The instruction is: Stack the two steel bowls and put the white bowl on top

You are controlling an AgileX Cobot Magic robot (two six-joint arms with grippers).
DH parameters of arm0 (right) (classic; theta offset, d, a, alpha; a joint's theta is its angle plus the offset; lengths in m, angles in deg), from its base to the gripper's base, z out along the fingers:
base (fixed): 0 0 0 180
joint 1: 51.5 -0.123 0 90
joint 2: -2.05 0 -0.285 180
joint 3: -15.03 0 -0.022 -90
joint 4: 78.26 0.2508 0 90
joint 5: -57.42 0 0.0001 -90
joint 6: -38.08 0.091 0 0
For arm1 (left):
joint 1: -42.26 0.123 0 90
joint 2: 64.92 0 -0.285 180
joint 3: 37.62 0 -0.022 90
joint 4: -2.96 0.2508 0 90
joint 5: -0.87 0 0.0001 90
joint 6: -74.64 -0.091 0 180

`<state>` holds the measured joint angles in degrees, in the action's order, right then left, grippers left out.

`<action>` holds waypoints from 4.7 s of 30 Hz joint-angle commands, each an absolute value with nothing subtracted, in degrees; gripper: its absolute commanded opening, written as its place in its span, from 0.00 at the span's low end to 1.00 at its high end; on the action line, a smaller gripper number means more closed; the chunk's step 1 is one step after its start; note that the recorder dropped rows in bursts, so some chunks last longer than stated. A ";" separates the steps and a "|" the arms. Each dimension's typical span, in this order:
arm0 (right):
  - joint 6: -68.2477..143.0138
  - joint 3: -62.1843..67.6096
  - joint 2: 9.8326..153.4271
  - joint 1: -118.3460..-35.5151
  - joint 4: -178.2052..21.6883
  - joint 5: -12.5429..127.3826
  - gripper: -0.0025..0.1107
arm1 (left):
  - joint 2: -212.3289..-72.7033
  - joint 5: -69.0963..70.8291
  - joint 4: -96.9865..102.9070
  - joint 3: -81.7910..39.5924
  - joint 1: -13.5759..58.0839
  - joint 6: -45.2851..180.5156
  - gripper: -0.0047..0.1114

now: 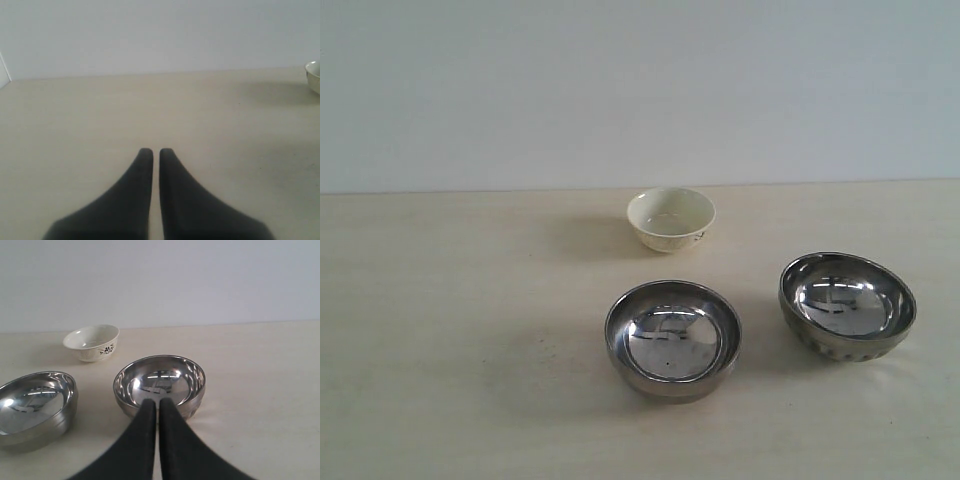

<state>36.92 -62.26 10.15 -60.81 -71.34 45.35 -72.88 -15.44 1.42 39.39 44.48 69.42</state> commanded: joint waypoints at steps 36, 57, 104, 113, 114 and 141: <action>43.67 -43.10 11.55 -60.61 -75.36 74.98 0.02 | -72.70 -15.49 1.49 39.59 44.71 70.19 0.08; 43.26 -7.21 64.71 -60.61 -75.76 38.33 0.92 | -72.70 -15.49 1.49 39.59 44.71 70.19 0.08; 65.05 -7.21 112.29 -60.61 -90.48 37.48 0.92 | -72.70 -15.49 1.49 39.59 44.71 70.19 0.08; 66.04 -7.21 115.92 -60.61 -90.48 37.12 0.92 | -72.70 -15.49 1.49 39.59 44.71 70.19 0.08; 66.04 -7.21 115.92 -60.61 -90.48 37.59 0.92 | -72.70 -15.49 1.49 39.59 44.71 70.19 0.08; 69.35 -7.21 115.81 -60.61 -89.56 41.08 0.33 | -72.70 -15.49 1.49 39.59 44.71 70.19 0.08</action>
<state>70.49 -7.48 116.03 -60.81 -89.70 41.59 -72.88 -15.44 1.51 39.39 44.57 69.55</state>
